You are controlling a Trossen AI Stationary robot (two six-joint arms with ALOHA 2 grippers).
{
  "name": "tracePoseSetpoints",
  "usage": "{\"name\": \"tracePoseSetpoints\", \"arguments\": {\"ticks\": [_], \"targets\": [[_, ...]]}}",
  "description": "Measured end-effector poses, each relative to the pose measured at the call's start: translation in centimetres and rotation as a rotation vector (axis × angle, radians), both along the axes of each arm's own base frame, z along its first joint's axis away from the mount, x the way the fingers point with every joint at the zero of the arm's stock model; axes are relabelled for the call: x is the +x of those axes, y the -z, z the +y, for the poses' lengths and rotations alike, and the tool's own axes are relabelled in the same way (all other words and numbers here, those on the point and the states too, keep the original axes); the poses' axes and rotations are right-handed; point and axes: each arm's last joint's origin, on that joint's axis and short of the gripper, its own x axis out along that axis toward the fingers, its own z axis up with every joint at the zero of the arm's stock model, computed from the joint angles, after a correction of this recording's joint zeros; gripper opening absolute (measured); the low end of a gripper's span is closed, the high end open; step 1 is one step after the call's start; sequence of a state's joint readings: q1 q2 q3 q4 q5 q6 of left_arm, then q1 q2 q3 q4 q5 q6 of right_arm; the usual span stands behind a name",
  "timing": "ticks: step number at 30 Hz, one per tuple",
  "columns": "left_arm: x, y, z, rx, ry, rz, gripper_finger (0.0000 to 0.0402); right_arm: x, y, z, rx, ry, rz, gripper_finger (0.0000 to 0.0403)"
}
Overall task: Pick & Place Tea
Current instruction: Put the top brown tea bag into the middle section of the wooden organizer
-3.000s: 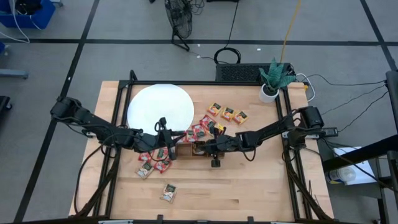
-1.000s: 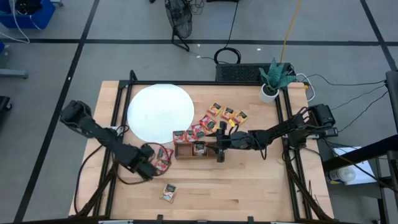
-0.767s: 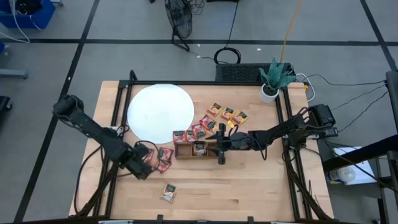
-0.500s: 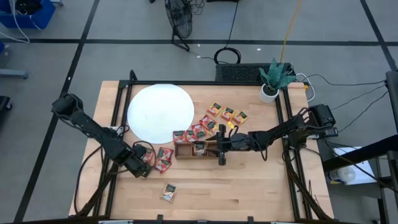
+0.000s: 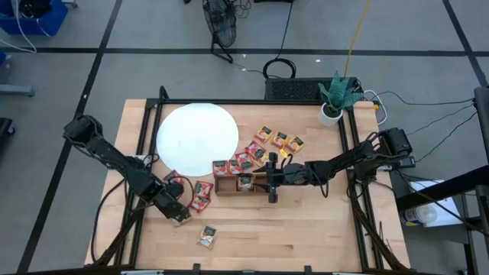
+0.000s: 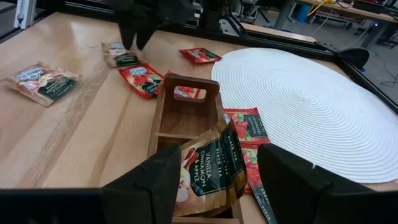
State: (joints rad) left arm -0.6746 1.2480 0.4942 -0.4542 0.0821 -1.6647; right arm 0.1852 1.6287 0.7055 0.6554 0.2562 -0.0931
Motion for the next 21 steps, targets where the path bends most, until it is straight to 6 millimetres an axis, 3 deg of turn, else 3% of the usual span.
{"name": "tracePoseSetpoints", "arguments": {"ticks": [9, 14, 16, 21], "targets": [[1.2, -0.9, -1.4, -0.025, 0.216, -0.276, 0.0157, 0.0, 0.0, 0.0, -0.001, 0.0, 0.002, 0.0199], [1.5, -1.5, -1.6, 0.001, 0.224, -0.205, 0.0157, 0.0, 0.0, 0.0, -0.001, 0.003, 0.001, 0.0199], [2.1, -2.8, -2.0, 0.012, 0.24, -0.214, 0.0157, 0.0, 0.0, -0.1, -0.001, 0.006, 0.002, 0.0199], [5.3, -8.5, -4.4, 0.118, 0.346, -0.467, 0.0156, 0.1, 0.0, -0.5, 0.001, 0.019, 0.001, 0.0199]]}}
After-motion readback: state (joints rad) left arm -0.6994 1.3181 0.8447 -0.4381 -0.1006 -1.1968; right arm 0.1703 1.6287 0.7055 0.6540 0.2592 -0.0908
